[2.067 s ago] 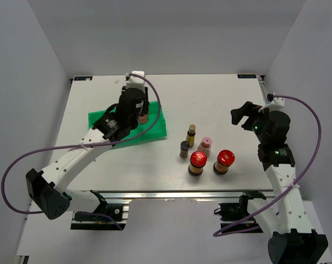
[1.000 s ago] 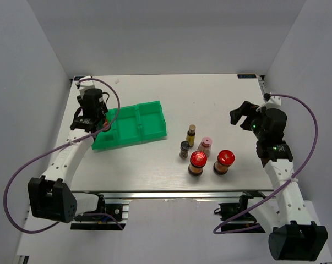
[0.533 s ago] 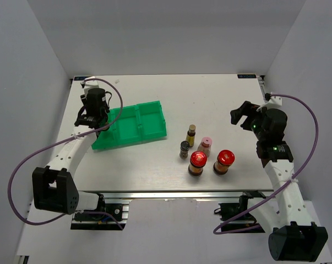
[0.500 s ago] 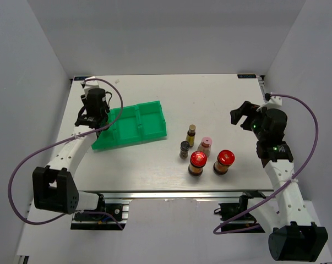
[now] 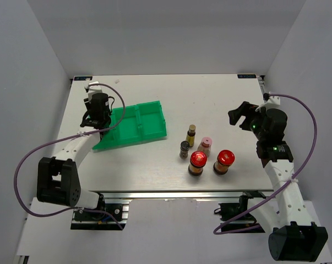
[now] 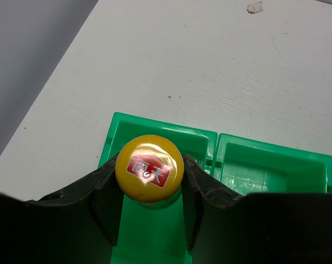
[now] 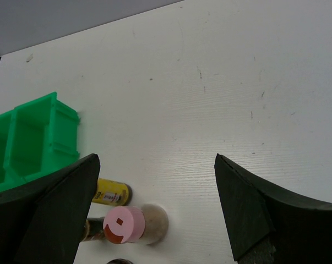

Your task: Organize the condiment bottles

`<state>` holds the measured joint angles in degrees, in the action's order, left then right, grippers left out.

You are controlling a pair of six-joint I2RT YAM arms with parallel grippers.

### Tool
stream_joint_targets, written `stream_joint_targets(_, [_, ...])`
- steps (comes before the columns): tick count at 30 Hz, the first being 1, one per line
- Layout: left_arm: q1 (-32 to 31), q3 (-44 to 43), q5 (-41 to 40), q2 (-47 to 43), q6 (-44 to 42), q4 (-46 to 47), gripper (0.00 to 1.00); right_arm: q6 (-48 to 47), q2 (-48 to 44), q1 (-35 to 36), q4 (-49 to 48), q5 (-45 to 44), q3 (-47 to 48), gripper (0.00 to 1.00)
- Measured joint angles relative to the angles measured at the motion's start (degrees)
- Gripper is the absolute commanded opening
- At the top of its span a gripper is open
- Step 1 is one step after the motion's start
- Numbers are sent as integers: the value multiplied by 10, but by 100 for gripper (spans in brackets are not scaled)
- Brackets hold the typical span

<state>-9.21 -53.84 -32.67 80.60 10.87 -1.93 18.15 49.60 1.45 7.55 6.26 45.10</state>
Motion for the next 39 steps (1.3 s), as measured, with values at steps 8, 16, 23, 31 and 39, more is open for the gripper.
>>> stream_joint_targets(8, [8,32,-5,7,7,53,0,3,0,0,0,6,0,89])
stream_joint_targets(16, [21,42,-10,16,28,79,2,5,0,0,0,10,0,89])
stream_joint_targets(23, [24,43,-5,16,34,79,49,8,0,0,0,11,0,89])
stream_joint_targets(31, [24,43,3,16,32,80,27,9,0,0,0,13,0,89])
stream_joint_targets(39, [24,43,3,17,32,84,23,9,0,0,0,13,0,89])
